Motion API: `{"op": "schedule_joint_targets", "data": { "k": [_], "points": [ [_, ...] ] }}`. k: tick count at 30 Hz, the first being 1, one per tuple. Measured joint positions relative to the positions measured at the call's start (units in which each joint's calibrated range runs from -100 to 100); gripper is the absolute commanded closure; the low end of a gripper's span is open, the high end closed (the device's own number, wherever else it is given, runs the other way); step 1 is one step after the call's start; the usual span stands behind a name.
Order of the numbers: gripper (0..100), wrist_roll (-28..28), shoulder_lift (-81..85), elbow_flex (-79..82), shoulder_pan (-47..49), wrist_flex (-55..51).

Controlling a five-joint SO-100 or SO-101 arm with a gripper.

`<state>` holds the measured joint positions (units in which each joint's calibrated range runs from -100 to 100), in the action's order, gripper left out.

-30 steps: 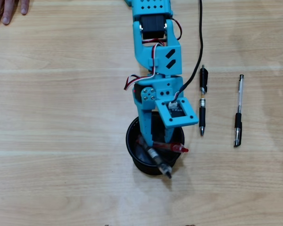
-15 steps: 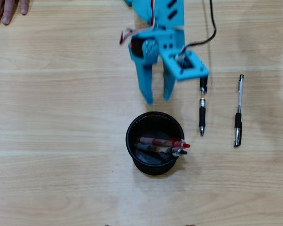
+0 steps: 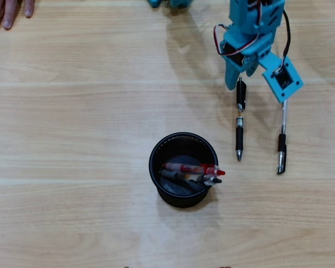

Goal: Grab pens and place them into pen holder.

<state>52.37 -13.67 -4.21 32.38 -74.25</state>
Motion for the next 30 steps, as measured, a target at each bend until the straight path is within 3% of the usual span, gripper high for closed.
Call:
{"op": "schedule_joint_targets", "data": {
  "k": [4,13,21,24,27,30],
  "points": [
    [74,5.37,-9.06,-4.78,1.35,0.17],
    [74,6.05,-17.18,-10.36,1.1,0.52],
    [74,6.16,-22.18,-13.1,0.17,11.28],
    [81,6.16,-23.19,-13.63,-0.25,13.44],
    [98,6.16,-23.44,-13.28,-1.35,13.44],
    [98,6.21,-23.7,-12.84,-3.55,11.63]
  ]
}}
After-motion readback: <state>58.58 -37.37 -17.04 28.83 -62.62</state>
